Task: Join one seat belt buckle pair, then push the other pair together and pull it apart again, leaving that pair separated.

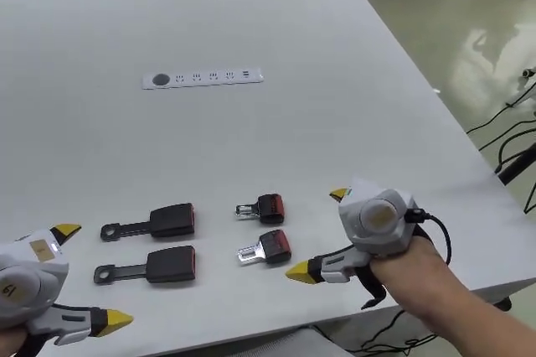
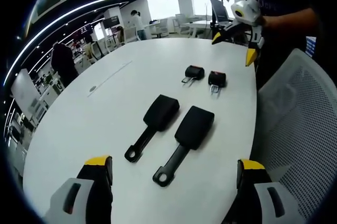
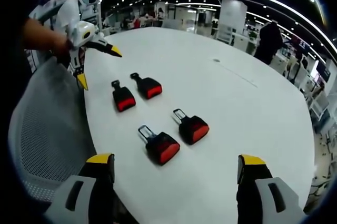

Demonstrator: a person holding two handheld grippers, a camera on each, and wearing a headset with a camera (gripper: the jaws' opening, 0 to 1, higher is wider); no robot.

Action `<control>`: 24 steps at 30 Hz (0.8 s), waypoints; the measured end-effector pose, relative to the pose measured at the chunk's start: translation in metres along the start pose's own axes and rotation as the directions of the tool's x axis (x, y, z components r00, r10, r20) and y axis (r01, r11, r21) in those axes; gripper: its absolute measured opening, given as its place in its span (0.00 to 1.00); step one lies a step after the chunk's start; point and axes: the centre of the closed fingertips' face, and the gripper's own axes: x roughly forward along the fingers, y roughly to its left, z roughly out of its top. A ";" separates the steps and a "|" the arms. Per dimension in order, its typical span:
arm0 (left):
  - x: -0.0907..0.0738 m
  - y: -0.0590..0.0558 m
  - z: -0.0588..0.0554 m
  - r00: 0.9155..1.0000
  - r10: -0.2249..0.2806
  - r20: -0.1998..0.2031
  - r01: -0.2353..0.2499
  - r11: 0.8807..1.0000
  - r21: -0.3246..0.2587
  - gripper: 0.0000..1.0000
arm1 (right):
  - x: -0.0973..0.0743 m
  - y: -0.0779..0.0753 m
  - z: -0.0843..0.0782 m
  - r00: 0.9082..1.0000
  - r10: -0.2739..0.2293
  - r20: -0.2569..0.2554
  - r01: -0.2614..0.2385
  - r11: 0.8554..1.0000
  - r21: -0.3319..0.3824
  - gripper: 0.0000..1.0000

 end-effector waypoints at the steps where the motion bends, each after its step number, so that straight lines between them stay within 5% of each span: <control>1: 0.000 0.000 -0.001 1.000 0.001 -0.001 -0.001 1.000 0.000 1.00 | -0.001 0.001 -0.001 1.000 0.001 -0.001 -0.001 1.000 0.002 0.98; 24: -0.001 -0.003 -0.004 1.000 0.002 -0.017 -0.002 1.000 -0.003 1.00 | -0.005 0.004 -0.009 1.000 0.000 -0.019 0.000 1.000 0.004 0.97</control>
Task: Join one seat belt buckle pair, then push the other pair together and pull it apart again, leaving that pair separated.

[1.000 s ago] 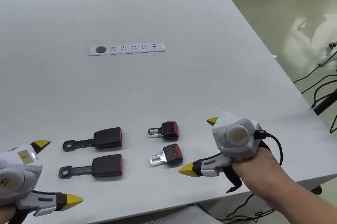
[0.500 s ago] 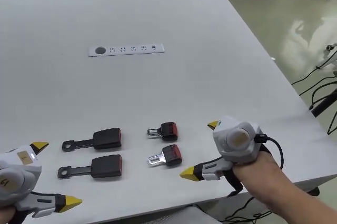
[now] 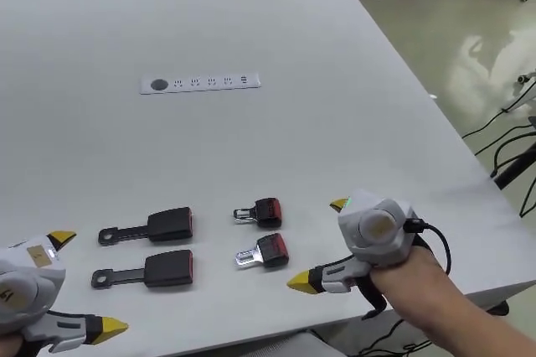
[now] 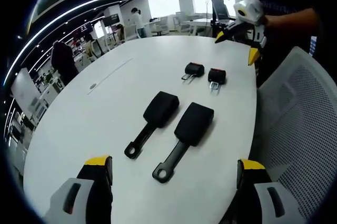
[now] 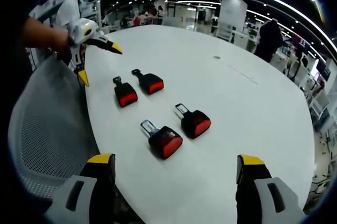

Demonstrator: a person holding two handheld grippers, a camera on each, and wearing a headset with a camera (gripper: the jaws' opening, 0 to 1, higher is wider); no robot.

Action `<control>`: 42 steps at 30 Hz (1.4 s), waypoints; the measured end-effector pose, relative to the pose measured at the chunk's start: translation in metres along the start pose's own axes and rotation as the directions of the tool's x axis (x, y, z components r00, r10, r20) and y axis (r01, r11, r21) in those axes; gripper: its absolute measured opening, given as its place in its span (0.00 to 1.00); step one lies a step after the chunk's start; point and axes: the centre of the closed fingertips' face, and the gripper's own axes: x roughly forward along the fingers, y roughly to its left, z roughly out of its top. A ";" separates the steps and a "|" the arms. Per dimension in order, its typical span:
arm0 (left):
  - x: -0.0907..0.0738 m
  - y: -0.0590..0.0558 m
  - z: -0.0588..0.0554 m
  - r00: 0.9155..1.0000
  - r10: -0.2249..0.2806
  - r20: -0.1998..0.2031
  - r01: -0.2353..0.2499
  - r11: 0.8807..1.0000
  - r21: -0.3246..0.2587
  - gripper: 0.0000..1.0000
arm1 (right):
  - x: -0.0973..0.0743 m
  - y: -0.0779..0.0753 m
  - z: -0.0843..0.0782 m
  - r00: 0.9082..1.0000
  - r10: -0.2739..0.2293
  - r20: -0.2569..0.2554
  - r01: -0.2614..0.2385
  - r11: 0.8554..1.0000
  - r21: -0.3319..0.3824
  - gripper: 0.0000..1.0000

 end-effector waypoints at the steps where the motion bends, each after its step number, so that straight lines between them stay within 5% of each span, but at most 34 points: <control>1: 0.000 0.000 0.000 1.000 0.000 0.000 0.000 1.000 0.000 1.00 | 0.000 0.000 0.000 1.000 -0.001 0.000 0.001 1.000 0.001 0.97; 25: 0.008 -0.009 0.006 0.999 -0.041 -0.011 0.041 0.999 0.014 0.93 | 0.010 0.006 0.010 0.999 0.044 0.006 -0.043 0.997 -0.058 0.86; 34: 0.017 -0.011 0.010 0.997 -0.070 -0.017 0.070 0.997 0.029 0.86 | 0.019 0.010 0.012 0.996 0.093 0.002 -0.093 0.992 -0.083 0.73; 42: 0.030 -0.022 0.015 0.989 -0.145 -0.029 0.147 0.987 0.068 0.71 | 0.028 0.019 0.014 0.988 0.153 -0.013 -0.153 0.980 -0.126 0.60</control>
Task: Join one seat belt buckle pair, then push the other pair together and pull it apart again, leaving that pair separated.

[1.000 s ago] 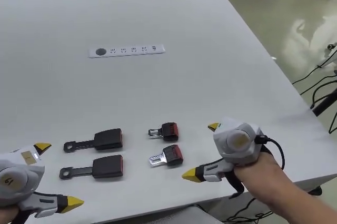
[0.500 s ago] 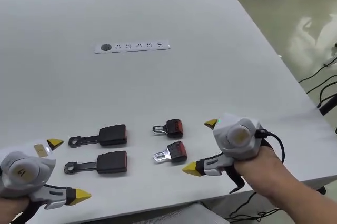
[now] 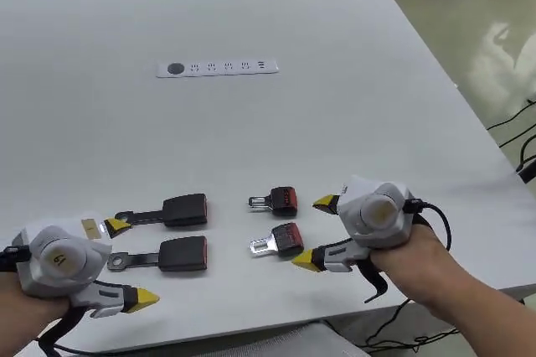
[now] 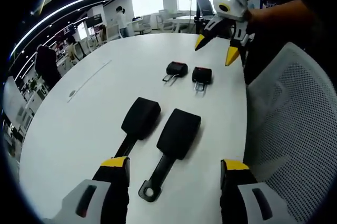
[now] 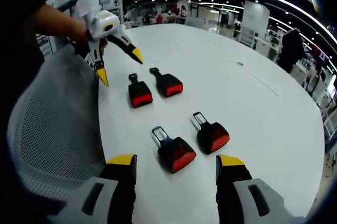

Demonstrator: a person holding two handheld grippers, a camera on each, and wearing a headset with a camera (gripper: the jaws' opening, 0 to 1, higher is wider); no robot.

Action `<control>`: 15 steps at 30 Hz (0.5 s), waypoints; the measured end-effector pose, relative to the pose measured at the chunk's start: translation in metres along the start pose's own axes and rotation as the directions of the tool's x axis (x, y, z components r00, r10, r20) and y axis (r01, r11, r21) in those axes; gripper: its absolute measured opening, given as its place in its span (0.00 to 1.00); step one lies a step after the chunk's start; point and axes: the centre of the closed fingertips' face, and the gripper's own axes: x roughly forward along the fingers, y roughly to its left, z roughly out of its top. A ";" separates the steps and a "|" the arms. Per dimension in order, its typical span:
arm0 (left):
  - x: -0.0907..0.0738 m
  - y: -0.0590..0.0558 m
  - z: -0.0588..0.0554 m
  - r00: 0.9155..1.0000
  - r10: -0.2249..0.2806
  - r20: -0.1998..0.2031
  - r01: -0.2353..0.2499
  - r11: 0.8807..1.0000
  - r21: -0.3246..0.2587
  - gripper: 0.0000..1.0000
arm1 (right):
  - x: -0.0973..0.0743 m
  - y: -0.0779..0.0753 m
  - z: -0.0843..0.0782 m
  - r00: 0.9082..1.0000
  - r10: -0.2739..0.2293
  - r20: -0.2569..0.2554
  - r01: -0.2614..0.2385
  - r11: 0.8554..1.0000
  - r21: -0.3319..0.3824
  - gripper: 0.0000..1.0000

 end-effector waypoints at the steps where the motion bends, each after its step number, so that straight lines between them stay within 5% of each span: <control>1: 0.001 -0.001 0.001 1.000 -0.009 -0.004 0.009 1.000 -0.002 0.70 | 0.001 0.001 0.000 1.000 0.004 -0.003 -0.004 1.000 -0.008 0.59; 7: 0.012 -0.004 0.004 0.999 -0.048 -0.011 0.049 0.999 0.024 0.65 | 0.009 0.002 0.001 0.999 0.035 -0.027 -0.036 0.997 -0.061 0.57; 14: 0.022 -0.006 0.007 0.996 -0.084 -0.039 0.087 0.994 0.067 0.60 | 0.027 0.009 -0.012 0.988 0.131 -0.082 -0.138 0.986 -0.089 0.39; 15: 0.024 -0.005 0.007 0.995 -0.090 -0.044 0.093 0.993 0.073 0.59 | 0.031 0.005 -0.016 0.988 0.115 -0.098 -0.126 0.986 -0.109 0.39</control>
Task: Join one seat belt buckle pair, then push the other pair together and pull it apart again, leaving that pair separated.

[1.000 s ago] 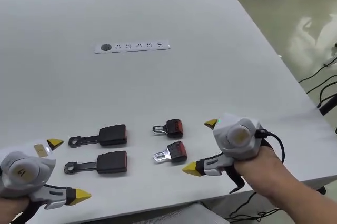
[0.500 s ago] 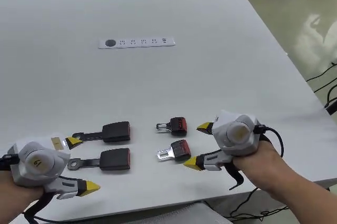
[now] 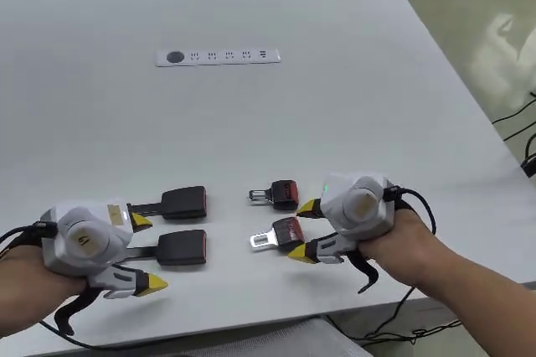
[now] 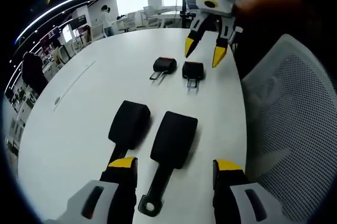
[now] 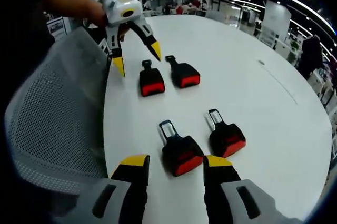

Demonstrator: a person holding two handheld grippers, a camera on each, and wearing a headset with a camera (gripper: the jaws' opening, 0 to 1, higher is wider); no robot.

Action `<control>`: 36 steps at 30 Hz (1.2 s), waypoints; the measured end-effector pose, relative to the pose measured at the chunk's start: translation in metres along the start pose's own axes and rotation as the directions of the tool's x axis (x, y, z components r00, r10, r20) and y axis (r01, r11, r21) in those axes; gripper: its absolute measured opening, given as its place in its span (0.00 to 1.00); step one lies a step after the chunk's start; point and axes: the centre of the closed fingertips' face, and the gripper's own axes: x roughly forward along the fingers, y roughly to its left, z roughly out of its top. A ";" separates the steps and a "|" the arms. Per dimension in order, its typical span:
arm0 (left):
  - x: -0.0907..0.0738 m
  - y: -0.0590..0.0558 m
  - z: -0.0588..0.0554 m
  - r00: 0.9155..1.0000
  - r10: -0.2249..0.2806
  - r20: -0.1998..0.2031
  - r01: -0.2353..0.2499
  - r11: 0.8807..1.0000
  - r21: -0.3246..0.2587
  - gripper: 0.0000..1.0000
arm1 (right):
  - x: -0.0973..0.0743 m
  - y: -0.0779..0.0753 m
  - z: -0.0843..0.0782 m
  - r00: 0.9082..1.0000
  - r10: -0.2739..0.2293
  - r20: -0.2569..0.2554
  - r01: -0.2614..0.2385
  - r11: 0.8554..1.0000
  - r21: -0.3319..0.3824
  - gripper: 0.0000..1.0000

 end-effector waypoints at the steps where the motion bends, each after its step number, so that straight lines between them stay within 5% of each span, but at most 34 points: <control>1: 0.001 0.001 0.000 1.000 -0.001 -0.004 0.001 1.000 0.004 0.58 | 0.000 0.000 0.001 1.000 -0.002 -0.007 0.002 1.000 -0.016 0.41; 13: 0.017 0.003 0.003 0.998 -0.053 -0.036 0.055 0.998 0.040 0.51 | 0.012 -0.003 0.006 0.999 0.044 -0.030 -0.047 0.996 -0.075 0.42; 28: 0.032 0.002 0.004 0.993 -0.102 -0.056 0.107 0.991 0.083 0.41 | 0.026 0.000 -0.004 0.985 0.137 -0.101 -0.153 0.974 -0.165 0.34; 32: 0.037 0.002 -0.001 0.991 -0.096 -0.094 0.108 0.985 0.134 0.39 | 0.026 0.000 -0.005 0.984 0.150 -0.096 -0.166 0.969 -0.183 0.34; 33: 0.039 0.001 0.004 0.992 -0.110 -0.067 0.119 0.984 0.136 0.38 | 0.027 -0.001 -0.005 0.984 0.154 -0.091 -0.169 0.966 -0.197 0.33; 36: 0.040 0.003 0.004 0.992 -0.112 -0.065 0.121 0.982 0.146 0.36 | 0.027 -0.001 -0.005 0.984 0.154 -0.089 -0.169 0.964 -0.203 0.33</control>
